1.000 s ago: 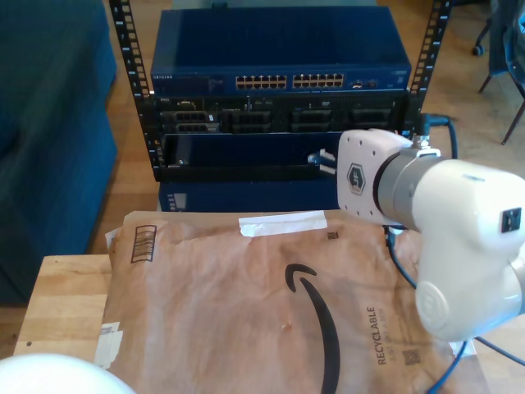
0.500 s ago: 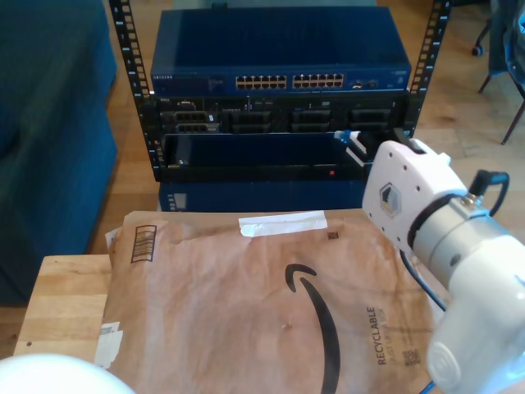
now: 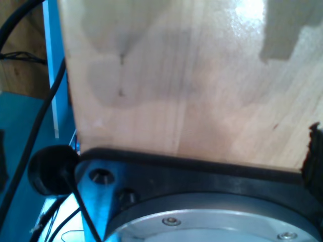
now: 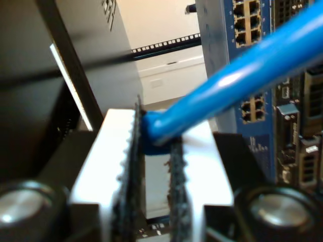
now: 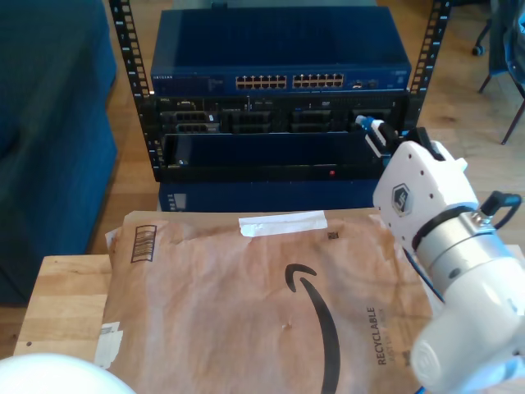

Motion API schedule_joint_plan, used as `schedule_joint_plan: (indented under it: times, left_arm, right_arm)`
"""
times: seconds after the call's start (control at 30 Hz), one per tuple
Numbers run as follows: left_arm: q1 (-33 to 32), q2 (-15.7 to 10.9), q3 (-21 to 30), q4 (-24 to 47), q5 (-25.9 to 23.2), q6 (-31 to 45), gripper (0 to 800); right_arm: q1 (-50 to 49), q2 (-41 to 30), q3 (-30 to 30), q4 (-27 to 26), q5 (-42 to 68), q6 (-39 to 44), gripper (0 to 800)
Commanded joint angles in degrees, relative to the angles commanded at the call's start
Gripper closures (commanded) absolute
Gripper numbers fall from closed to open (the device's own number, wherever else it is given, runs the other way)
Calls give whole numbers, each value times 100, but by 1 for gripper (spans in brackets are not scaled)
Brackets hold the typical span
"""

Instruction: Grab the cable and plug it in

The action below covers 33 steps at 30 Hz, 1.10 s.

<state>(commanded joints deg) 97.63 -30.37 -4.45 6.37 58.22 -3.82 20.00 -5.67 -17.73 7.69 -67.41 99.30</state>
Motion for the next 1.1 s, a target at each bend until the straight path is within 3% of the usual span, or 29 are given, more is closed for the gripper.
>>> schedule_joint_plan:
  times: [0.17,0.37,0.7,1.1]
  left_arm:
    - [0,0,0,0,0,0,0]
    - [0,0,0,0,0,0,0]
    - [0,0,0,0,0,0,0]
    - [0,0,0,0,0,0,0]
  right_arm:
    - [88,633,-448,105,-132,-519,800]
    - [97,1169,-800,211,-519,-563,800]
    - [431,2400,-1925,1240,-1099,-1108,800]
    - [1002,2919,-2620,2435,-1600,-2171,800]
